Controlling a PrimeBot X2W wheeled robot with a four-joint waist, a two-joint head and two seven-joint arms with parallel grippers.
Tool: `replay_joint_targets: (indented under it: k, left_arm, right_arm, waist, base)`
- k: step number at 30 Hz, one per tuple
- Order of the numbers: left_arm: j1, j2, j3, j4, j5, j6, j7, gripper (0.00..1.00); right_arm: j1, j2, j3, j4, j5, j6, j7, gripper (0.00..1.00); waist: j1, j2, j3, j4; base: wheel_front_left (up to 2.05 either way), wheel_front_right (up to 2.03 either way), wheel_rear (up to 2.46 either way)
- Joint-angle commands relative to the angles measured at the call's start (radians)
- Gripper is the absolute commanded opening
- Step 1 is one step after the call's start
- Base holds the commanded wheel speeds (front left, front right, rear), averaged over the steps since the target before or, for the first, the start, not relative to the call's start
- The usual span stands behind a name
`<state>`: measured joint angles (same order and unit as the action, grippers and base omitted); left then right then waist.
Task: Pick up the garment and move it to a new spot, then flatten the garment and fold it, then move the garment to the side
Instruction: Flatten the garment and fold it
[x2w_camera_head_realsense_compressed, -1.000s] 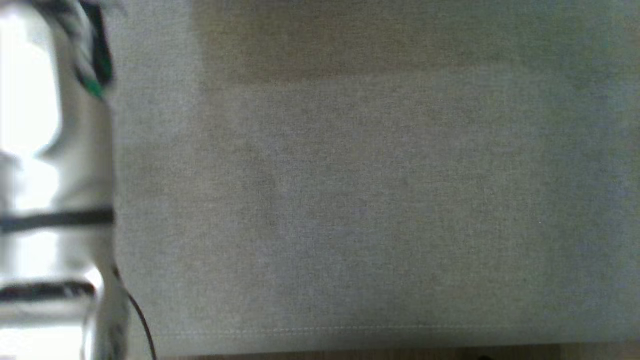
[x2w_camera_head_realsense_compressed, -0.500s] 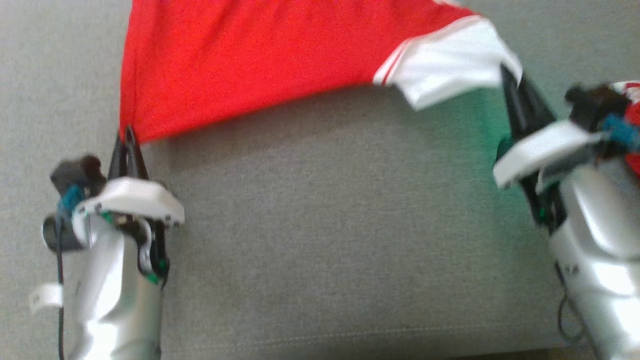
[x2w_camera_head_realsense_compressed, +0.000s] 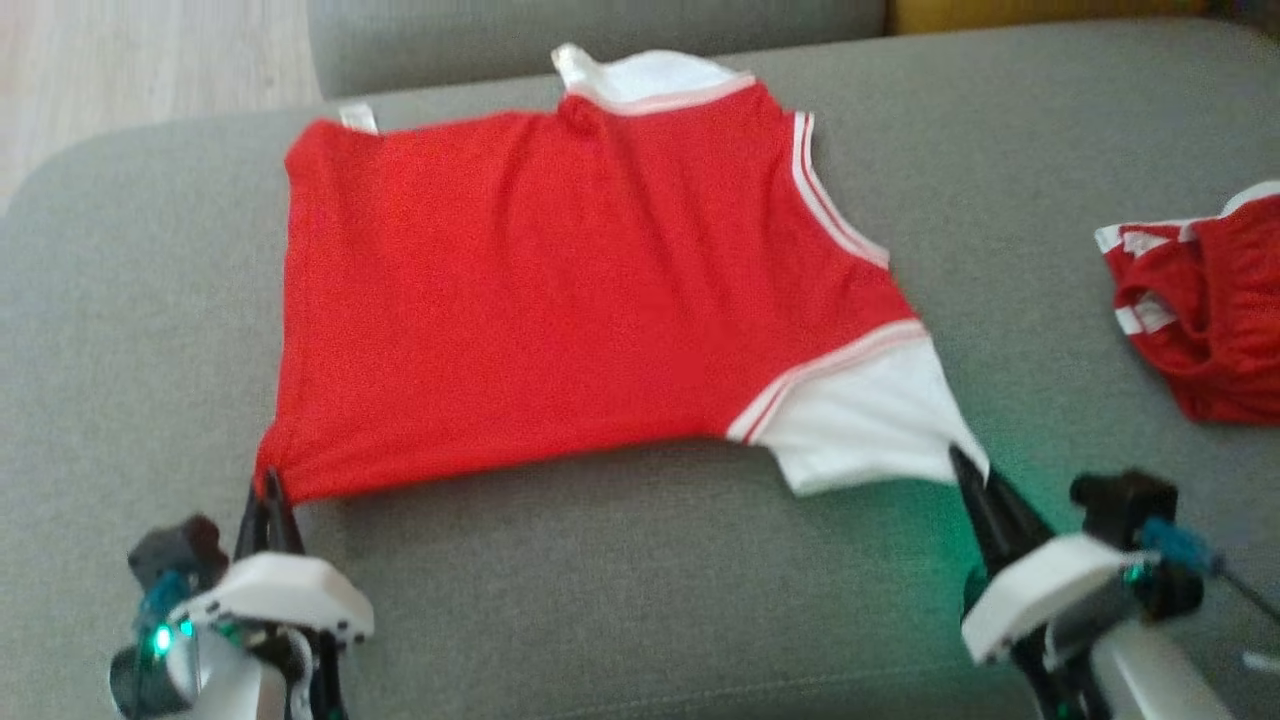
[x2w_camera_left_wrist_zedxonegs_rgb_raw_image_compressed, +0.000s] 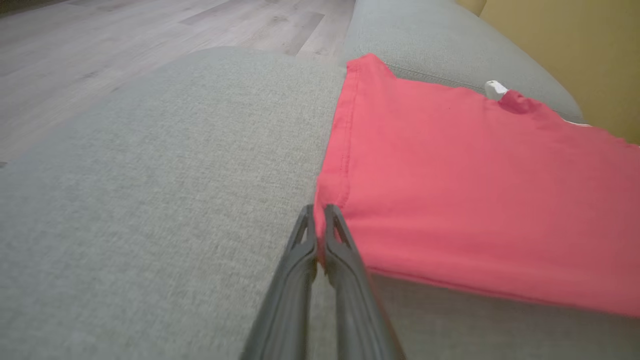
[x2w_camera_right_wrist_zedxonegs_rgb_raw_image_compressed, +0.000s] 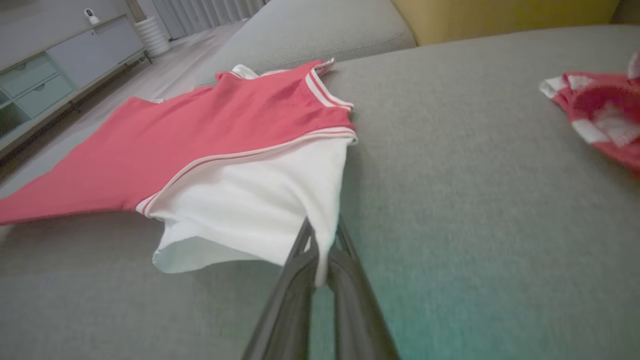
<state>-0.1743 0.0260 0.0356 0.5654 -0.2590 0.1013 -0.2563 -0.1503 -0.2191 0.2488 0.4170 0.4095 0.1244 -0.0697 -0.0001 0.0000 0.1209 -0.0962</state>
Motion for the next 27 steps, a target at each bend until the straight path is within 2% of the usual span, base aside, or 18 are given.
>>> replay_joint_targets:
  k: [1, 8, 12, 19, 27]
  left_arm:
    - [0.008, 0.024, 0.025, -0.043, -0.009, 0.014, -0.005, 0.0]
    - [0.099, 0.024, 0.008, -0.077, -0.03, 0.029, -0.005, 0.0]
    - [0.103, 0.024, -0.002, -0.1, -0.033, 0.029, -0.005, 0.0]
    - [0.036, 0.024, -0.021, -0.144, -0.036, 0.023, -0.005, 0.0]
    - [-0.095, 0.024, -0.055, -0.08, -0.032, 0.014, -0.005, 0.0]
  right_arm:
    - [0.03, -0.004, 0.001, -0.053, -0.003, 0.006, 0.011, 0.0]
    - [0.188, 0.018, -0.032, -0.18, -0.013, 0.006, 0.079, 0.0]
    - [0.195, 0.031, -0.065, -0.237, -0.028, 0.006, 0.082, 0.0]
    - [0.083, 0.053, -0.114, -0.273, -0.051, 0.006, 0.061, 0.0]
    - [-0.131, 0.04, -0.117, -0.18, -0.091, 0.006, 0.044, 0.0]
  waist:
    - [0.0001, 0.0, -0.031, -0.008]
    - [0.0001, 0.0, -0.067, -0.003]
    - [0.0001, 0.0, -0.057, 0.003]
    - [0.0001, 0.0, -0.016, 0.031]
    - [0.0001, 0.0, 0.063, 0.055]
  base:
    - [0.0, 0.0, 0.0]
    - [0.0, 0.0, 0.0]
    - [0.0, 0.0, 0.0]
    - [0.0, 0.0, 0.0]
    - [0.0, 0.0, 0.0]
